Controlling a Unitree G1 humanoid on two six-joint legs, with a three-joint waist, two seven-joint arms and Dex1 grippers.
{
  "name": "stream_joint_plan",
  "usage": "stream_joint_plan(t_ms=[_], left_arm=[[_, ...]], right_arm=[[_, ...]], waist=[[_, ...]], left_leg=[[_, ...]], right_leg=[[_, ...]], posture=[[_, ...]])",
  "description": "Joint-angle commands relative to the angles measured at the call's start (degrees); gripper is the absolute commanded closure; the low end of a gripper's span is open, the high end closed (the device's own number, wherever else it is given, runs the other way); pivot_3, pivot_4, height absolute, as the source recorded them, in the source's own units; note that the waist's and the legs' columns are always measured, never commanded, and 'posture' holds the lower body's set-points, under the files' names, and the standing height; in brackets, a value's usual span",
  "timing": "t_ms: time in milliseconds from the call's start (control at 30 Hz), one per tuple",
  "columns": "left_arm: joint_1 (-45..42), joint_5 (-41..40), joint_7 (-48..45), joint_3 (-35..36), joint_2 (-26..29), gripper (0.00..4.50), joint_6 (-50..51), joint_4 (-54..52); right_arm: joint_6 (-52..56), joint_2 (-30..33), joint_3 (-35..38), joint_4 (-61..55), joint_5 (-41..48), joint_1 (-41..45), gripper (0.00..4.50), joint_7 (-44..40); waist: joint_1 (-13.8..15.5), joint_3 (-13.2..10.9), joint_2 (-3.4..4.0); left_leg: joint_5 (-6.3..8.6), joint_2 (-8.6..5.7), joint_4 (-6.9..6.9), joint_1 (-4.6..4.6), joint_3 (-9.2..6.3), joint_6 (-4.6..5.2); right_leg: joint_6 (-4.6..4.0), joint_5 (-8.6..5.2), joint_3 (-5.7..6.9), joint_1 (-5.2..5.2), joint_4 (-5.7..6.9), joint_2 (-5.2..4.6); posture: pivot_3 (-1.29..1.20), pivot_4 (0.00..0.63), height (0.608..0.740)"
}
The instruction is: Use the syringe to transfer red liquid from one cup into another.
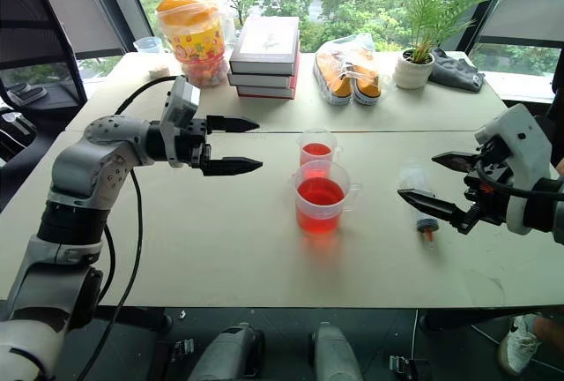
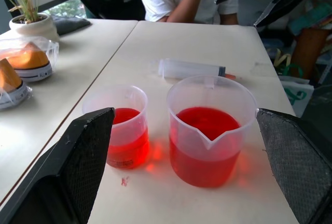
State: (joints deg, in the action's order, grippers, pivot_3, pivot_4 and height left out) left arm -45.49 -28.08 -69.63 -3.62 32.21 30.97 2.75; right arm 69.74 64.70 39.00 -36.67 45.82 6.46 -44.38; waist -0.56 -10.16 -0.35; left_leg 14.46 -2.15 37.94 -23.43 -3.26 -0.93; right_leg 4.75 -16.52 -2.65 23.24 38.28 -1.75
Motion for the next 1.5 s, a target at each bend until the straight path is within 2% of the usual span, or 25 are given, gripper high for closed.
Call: stream_joint_plan(t_ms=[33, 367, 733, 1000, 1133, 1267, 1367, 1500], left_arm=[[-1.06, -0.85, 0.92, 1.34, -0.23, 0.00, -0.38, -1.00], [1.83, -2.71, 1.53, 2.54, 1.43, 0.00, 0.85, -4.41], [3.20, -4.09, 2.12, 3.54, 3.35, 0.00, 2.49, -6.48], [2.87, -4.75, 3.13, 3.76, 3.48, 0.00, 3.10, -6.31], [3.18, -4.08, 3.64, 2.99, 2.51, 0.00, 2.25, -5.94], [3.05, -4.48, 3.77, 2.65, 1.55, 0.00, 2.52, -6.27], [1.93, -4.06, 3.16, 1.81, -0.02, 0.00, 1.60, -4.86], [1.50, -3.81, 2.55, 0.99, -1.63, 0.00, 0.66, -3.86]], right_arm=[[-1.15, 1.77, 1.69, 0.59, -0.58, -0.53, 0.07, -0.82], [-4.19, 4.68, -0.76, 5.77, -2.01, -0.75, 0.07, -3.58], [-3.48, 3.79, -1.28, 4.23, -1.63, -0.95, 0.07, -2.34], [1.16, 3.53, -0.64, 1.18, 2.05, 1.34, 0.07, 0.61], [5.73, 3.72, -3.42, 2.80, 3.98, 4.99, 0.07, 3.62], [14.84, 6.47, -12.79, 11.01, 5.32, 15.75, 0.07, 6.24], [20.34, 4.15, -24.63, 24.94, 0.93, 30.63, 0.07, 8.98], [19.63, 2.21, -38.24, 39.87, -6.27, 41.25, 0.07, 8.91]], waist=[[-0.02, 0.00, 0.00], [-0.05, 0.00, 0.00], [0.00, 0.00, 0.00], [-0.01, 0.00, 0.00], [0.00, 0.00, 0.00], [-0.23, -0.01, 0.03], [-0.27, -0.03, 0.04], [-0.06, -0.02, 0.04]], left_leg=[[0.00, 0.00, 0.00, 0.00, 0.00, 0.00], [0.01, 0.00, -0.01, 0.00, 0.00, 0.02], [0.03, 0.00, -0.02, -0.01, 0.00, 0.04], [0.03, 0.00, -0.02, -0.01, 0.00, 0.04], [0.03, 0.00, -0.02, -0.01, 0.00, 0.04], [0.04, 0.00, -0.03, -0.01, 0.04, 0.05], [0.04, 0.01, -0.04, -0.01, 0.05, 0.05], [0.05, 0.01, -0.11, -0.04, 0.06, 0.06]], right_leg=[[0.00, 0.00, 0.00, 0.00, 0.00, 0.00], [0.00, 0.00, 0.00, -0.01, -0.05, 0.00], [0.00, 0.00, 0.00, -0.02, -0.09, -0.01], [0.00, 0.00, 0.00, -0.02, -0.11, -0.02], [0.00, 0.00, 0.00, -0.02, -0.12, -0.03], [-0.01, 0.00, -0.02, -0.01, -0.15, -0.06], [-0.07, 0.01, -0.02, 0.01, -0.19, -0.08], [-0.10, 0.01, -0.01, 0.06, -0.26, -0.12]], posture=[[0.00, 0.150, 0.740], [0.00, 0.150, 0.740], [0.00, 0.150, 0.740], [0.00, 0.150, 0.740], [0.00, 0.150, 0.740], [0.00, 0.150, 0.740], [0.00, 0.150, 0.740], [0.00, 0.150, 0.740]])
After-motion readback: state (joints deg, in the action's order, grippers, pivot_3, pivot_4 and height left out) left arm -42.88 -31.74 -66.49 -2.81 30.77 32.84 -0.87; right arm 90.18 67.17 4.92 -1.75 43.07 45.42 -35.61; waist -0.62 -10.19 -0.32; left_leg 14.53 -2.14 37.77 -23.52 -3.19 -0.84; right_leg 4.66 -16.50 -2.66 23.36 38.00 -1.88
